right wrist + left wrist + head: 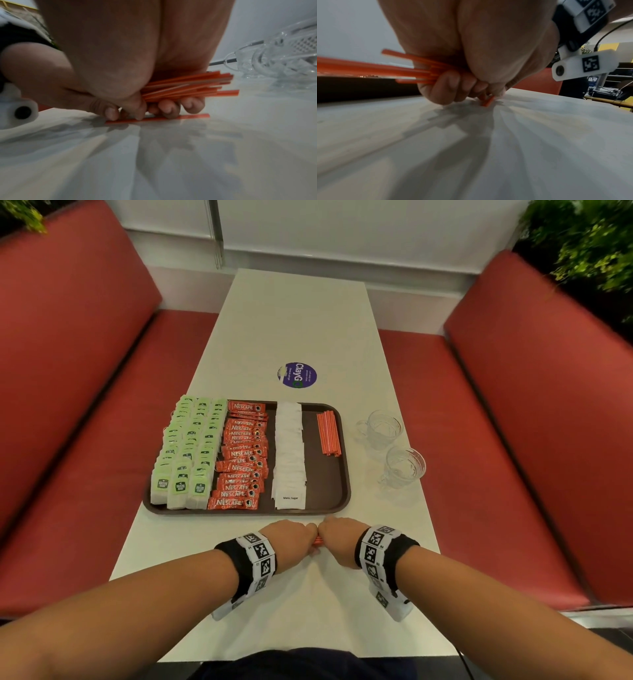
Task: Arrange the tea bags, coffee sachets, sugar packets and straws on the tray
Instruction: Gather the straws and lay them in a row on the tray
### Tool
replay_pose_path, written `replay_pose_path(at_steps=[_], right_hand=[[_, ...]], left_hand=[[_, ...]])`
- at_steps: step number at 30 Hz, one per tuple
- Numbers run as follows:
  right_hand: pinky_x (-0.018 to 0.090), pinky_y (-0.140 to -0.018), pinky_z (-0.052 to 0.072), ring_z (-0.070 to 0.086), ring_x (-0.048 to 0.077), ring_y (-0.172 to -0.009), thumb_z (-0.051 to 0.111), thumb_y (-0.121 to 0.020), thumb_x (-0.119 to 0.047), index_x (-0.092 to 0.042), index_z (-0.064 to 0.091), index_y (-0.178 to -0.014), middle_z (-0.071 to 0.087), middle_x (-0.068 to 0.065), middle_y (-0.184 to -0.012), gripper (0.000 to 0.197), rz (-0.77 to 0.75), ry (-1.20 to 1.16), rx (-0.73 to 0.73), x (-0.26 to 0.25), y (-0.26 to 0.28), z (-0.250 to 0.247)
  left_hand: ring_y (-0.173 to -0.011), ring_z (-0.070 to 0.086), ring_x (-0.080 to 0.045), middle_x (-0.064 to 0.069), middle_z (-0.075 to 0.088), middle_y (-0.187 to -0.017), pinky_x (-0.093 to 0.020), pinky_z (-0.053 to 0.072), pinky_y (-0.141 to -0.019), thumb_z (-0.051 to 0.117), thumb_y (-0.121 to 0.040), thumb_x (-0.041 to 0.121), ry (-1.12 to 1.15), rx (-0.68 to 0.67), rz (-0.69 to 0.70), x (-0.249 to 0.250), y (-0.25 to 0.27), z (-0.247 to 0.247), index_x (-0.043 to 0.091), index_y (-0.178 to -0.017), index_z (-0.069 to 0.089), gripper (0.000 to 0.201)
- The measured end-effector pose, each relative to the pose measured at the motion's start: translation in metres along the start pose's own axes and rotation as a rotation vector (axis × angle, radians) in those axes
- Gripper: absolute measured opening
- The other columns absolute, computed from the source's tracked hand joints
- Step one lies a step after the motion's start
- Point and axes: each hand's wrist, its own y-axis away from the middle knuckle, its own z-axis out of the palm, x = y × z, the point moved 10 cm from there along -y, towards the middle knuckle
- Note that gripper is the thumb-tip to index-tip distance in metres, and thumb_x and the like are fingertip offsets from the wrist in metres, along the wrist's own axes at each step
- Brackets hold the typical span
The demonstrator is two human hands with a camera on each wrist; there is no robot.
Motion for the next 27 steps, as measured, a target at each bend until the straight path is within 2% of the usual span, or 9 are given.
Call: replay_pose_path(at_steps=[3, 7, 10, 14, 20, 23, 27], right_hand=[[0.038, -0.085, 0.05, 0.063, 0.032, -0.1, 0.053, -0.094, -0.003, -0.007, 0.057, -0.116, 0.056, 0.014, -0.117, 0.023, -0.009, -0.044, 0.036, 0.0, 0.0, -0.004], [0.038, -0.084, 0.049, 0.064, 0.03, -0.098, 0.058, -0.097, -0.018, -0.011, 0.058, -0.112, 0.061, 0.013, -0.113, 0.017, 0.016, -0.17, 0.081, 0.005, -0.001, -0.008], [0.034, -0.082, 0.045, 0.063, 0.03, -0.099, 0.058, -0.096, -0.012, -0.011, 0.056, -0.112, 0.064, 0.013, -0.111, 0.016, 0.023, -0.167, 0.092, 0.008, -0.002, -0.01], [0.035, -0.08, 0.047, 0.064, 0.031, -0.098, 0.056, -0.096, -0.008, -0.007, 0.064, -0.112, 0.063, 0.014, -0.111, 0.018, 0.024, -0.009, 0.02, 0.005, -0.002, -0.006], [0.036, -0.081, 0.047, 0.062, 0.033, -0.102, 0.054, -0.091, 0.001, -0.006, 0.055, -0.116, 0.055, 0.015, -0.117, 0.026, -0.004, -0.013, 0.032, 0.002, 0.004, -0.003], [0.036, -0.086, 0.047, 0.06, 0.031, -0.103, 0.051, -0.093, -0.004, -0.008, 0.054, -0.117, 0.058, 0.014, -0.117, 0.024, -0.022, -0.071, 0.077, 0.001, 0.007, -0.009], [0.034, -0.08, 0.044, 0.063, 0.031, -0.099, 0.05, -0.096, -0.008, -0.011, 0.055, -0.115, 0.064, 0.011, -0.111, 0.02, -0.034, -0.105, 0.086, -0.003, 0.008, -0.015]], left_hand=[[-0.09, 0.065, -0.035, -0.014, 0.068, -0.104, -0.038, 0.045, -0.071, 0.038, -0.105, 0.032, -0.048, 0.004, 0.004, -0.001, 0.002, -0.006, 0.009, -0.113, 0.049, 0.027], [-0.094, 0.065, -0.034, -0.014, 0.066, -0.108, -0.04, 0.048, -0.076, 0.038, -0.105, 0.024, -0.061, 0.006, -0.011, -0.006, 0.001, -0.004, 0.01, -0.118, 0.05, 0.023], [-0.093, 0.065, -0.034, -0.015, 0.067, -0.108, -0.039, 0.046, -0.073, 0.037, -0.106, 0.027, -0.058, 0.015, -0.019, -0.006, -0.001, -0.002, 0.009, -0.121, 0.048, 0.026], [-0.093, 0.065, -0.034, -0.015, 0.067, -0.108, -0.038, 0.044, -0.073, 0.039, -0.105, 0.04, 0.018, 0.02, -0.041, -0.006, -0.003, -0.001, 0.009, -0.118, 0.048, 0.035], [-0.097, 0.064, -0.035, -0.014, 0.066, -0.111, -0.036, 0.039, -0.071, 0.039, -0.104, 0.042, -0.009, 0.0, -0.045, -0.002, -0.001, -0.001, 0.009, -0.12, 0.046, 0.037], [-0.098, 0.064, -0.033, -0.012, 0.064, -0.113, -0.038, 0.043, -0.073, 0.037, -0.106, 0.033, -0.058, 0.045, -0.036, -0.002, 0.002, -0.01, 0.011, -0.12, 0.049, 0.029], [-0.102, 0.063, -0.033, -0.014, 0.063, -0.116, -0.036, 0.042, -0.076, 0.036, -0.104, 0.02, -0.112, 0.04, 0.0, 0.0, 0.007, -0.022, 0.01, -0.12, 0.053, 0.025]])
